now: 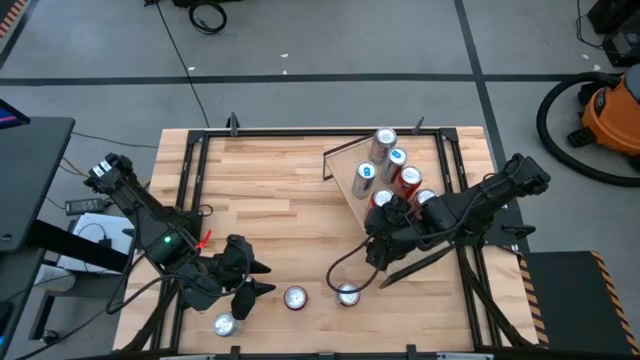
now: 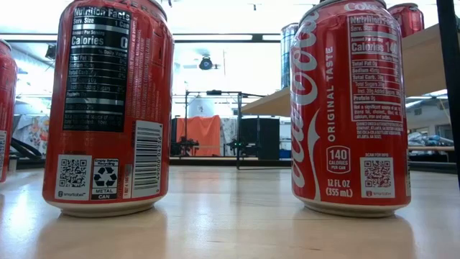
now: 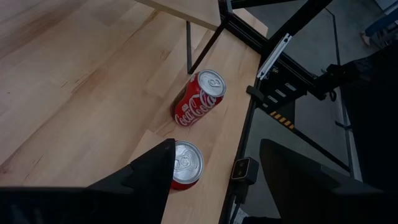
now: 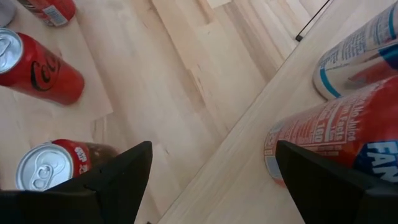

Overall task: Place canned beverage on shelf
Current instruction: Put the orange soda can on the shelf aligned with the other soda can, then put the top left red soda can on the shelf

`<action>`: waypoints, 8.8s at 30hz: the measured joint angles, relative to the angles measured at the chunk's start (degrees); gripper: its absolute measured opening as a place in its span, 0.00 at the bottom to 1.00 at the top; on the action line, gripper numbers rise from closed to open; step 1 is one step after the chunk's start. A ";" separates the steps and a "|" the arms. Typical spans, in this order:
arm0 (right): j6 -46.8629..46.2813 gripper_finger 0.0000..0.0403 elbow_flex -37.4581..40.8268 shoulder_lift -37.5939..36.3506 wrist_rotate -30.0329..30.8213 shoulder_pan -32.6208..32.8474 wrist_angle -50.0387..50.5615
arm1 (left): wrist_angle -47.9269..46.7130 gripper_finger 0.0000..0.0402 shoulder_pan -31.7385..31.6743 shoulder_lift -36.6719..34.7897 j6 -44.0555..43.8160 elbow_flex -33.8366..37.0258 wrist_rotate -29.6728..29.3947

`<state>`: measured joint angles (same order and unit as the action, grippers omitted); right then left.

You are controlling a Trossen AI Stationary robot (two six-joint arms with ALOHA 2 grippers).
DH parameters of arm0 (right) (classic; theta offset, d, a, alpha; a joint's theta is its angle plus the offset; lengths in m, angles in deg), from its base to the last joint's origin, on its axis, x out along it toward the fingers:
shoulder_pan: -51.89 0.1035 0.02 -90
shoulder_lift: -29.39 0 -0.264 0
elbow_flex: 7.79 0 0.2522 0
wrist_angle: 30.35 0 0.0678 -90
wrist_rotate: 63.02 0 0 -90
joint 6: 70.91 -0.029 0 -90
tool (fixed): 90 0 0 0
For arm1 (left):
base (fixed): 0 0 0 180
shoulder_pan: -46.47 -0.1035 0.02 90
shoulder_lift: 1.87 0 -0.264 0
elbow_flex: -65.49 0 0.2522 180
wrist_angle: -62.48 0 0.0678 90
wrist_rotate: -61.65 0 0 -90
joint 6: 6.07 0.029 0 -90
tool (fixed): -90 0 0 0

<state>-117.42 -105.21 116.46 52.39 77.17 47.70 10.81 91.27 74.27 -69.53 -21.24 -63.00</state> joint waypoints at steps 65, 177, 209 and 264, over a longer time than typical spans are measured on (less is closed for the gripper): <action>-9.89 0.77 -1.11 5.08 -20.54 0.95 -38.69 | 1.46 0.61 0.00 0.00 1.09 0.02 0.00; -10.01 0.91 -35.28 22.91 -2.32 7.56 18.51 | -21.24 0.79 -17.10 18.73 -24.60 0.24 19.77; -9.44 0.91 -35.28 22.91 -1.29 8.15 17.22 | -9.73 0.81 -17.69 18.82 42.75 0.35 20.45; -3.45 0.91 -35.26 22.93 -2.56 5.83 15.00 | 7.12 0.99 -19.42 20.72 31.70 5.29 8.98</action>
<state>-120.87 -140.47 139.39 49.83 83.00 62.70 17.93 71.85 94.99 -37.83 -15.95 -54.02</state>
